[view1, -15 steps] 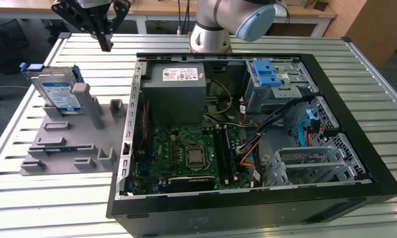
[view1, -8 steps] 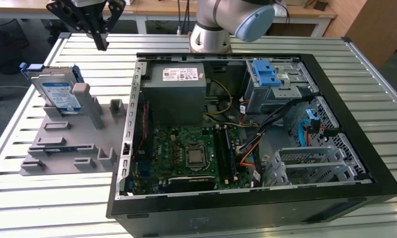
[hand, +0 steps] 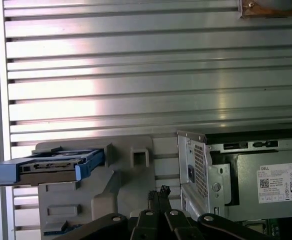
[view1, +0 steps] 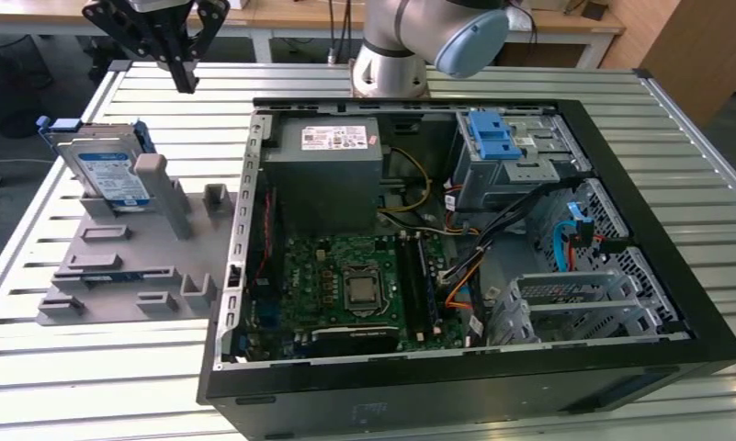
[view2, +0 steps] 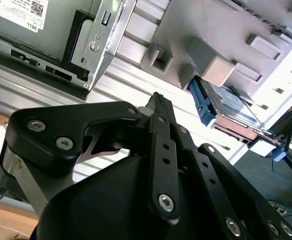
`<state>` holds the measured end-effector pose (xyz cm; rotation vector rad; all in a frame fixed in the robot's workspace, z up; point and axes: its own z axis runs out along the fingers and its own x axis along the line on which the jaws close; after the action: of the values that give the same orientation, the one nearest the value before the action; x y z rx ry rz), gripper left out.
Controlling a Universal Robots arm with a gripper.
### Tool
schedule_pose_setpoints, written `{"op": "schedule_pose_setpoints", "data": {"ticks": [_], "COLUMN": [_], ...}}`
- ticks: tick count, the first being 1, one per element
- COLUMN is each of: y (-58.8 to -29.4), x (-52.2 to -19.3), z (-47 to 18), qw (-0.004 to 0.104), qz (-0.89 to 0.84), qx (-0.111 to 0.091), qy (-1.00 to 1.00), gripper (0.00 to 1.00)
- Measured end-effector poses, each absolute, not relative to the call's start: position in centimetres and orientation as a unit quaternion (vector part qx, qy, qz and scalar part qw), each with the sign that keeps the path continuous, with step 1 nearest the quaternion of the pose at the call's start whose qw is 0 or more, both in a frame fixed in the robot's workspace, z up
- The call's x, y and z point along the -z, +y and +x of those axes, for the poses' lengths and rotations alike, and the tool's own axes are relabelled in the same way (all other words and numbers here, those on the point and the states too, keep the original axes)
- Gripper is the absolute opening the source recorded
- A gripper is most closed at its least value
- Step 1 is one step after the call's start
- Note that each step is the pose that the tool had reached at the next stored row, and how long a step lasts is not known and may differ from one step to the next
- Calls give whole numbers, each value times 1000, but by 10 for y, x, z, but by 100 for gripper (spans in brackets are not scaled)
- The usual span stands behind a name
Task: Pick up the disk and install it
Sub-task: 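Reach for the disk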
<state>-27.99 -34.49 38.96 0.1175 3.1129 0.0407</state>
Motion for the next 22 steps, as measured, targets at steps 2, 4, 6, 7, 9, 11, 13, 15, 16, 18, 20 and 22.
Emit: {"op": "schedule_pose_setpoints", "data": {"ticks": [2, 4, 6, 7, 9, 11, 13, 15, 16, 18, 20, 22], "y": [-345, -345, -345, -345, -345, -344, -343, -342, -342, -342, -342, -341], "x": [-390, -389, -389, -389, -389, -389, -388, -388, -388, -387, -387, -387], "z": [-280, -280, -280, -280, -280, -282, -284, -287, -289, -293, -297, -301], "qw": [13, 12, 10, 8, 5, 3, 3, 3, 3, 3, 3, 3], "qz": [38, 38, 38, 38, 38, 38, 38, 38, 38, 38, 38, 38], "qx": [-13, -13, -13, -13, -13, -13, -13, -13, -13, -13, -13, -13], "qy": [999, 999, 999, 999, 999, 999, 999, 999, 999, 999, 999, 999], "gripper": [11, 11, 11, 11, 11, 11, 11, 11, 11, 11, 11, 11]}}
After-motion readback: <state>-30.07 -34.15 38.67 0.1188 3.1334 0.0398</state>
